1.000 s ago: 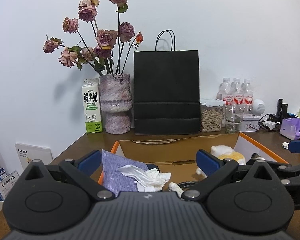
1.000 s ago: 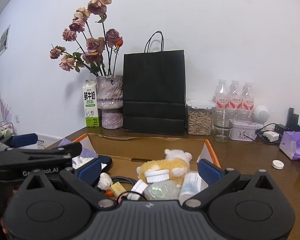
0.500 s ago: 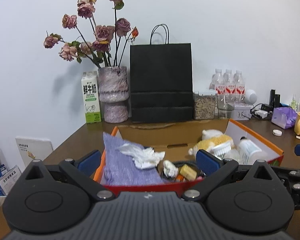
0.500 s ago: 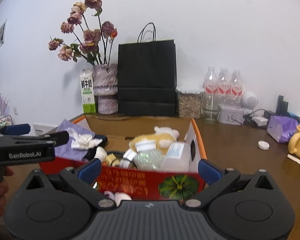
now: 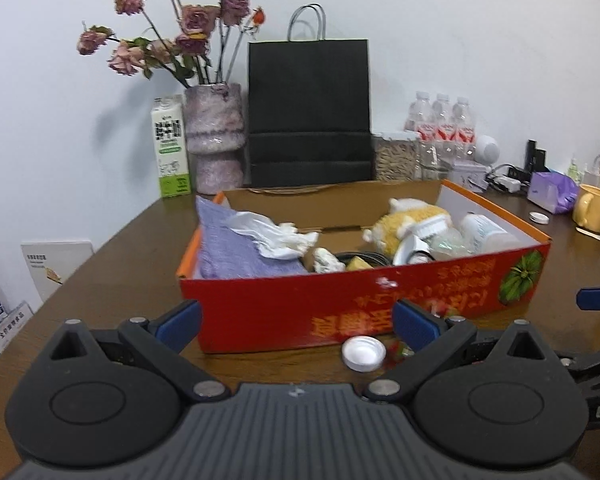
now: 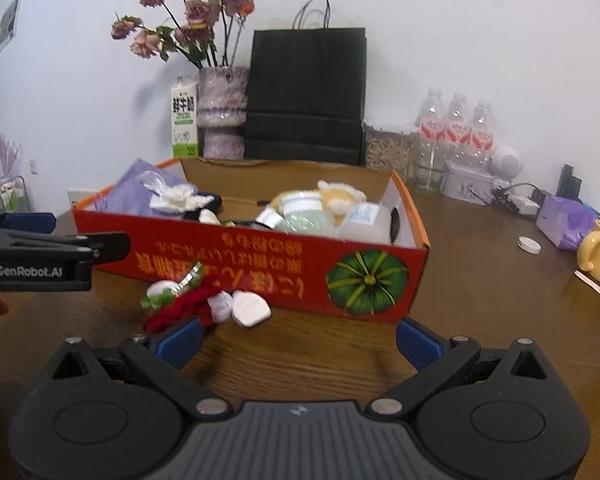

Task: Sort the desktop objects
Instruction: 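Withdraw both tools from the box toward the table items, then move the left tool down onto the red flower and close it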

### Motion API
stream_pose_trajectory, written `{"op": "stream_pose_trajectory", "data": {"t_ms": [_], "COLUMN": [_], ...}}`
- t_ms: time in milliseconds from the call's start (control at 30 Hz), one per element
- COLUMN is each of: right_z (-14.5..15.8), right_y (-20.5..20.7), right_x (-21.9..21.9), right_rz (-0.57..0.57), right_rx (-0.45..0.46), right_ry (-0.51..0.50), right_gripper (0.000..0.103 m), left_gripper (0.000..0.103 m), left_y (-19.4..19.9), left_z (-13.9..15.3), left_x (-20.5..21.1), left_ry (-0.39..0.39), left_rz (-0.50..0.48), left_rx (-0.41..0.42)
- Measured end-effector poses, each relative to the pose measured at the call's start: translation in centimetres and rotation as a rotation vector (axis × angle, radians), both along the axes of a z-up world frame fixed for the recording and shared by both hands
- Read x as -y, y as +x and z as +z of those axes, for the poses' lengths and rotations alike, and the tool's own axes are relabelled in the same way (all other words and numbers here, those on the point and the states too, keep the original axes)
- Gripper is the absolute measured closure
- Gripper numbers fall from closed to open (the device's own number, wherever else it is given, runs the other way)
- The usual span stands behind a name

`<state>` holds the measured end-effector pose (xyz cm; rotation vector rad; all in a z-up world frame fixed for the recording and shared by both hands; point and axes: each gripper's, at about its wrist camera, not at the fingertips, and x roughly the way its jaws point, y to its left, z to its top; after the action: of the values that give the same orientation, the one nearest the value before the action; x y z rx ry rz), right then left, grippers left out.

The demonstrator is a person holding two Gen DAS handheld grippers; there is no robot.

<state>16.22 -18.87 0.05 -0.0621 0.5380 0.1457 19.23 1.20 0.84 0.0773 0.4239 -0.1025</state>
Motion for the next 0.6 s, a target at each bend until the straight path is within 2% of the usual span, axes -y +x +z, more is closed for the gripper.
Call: {"op": "stream_pose_trajectory", "data": {"t_ms": [333, 600], "right_z": [-0.5, -1.0], "right_y": [0.0, 0.7], "right_x": [3.5, 5.5], "right_rz": [-0.065, -0.07], "right_rx": [-0.025, -0.052], "right_ry": [0.015, 0.032], "right_gripper": [0.0, 0.0], "left_gripper": [0.0, 0.0], "left_y": [0.1, 1.3], "left_z": [-1.1, -2.3], "left_x": [3.7, 5.8], "left_ry": [0.002, 0.027], "left_rz": [-0.081, -0.072], "left_rx": [-0.048, -0.087]}}
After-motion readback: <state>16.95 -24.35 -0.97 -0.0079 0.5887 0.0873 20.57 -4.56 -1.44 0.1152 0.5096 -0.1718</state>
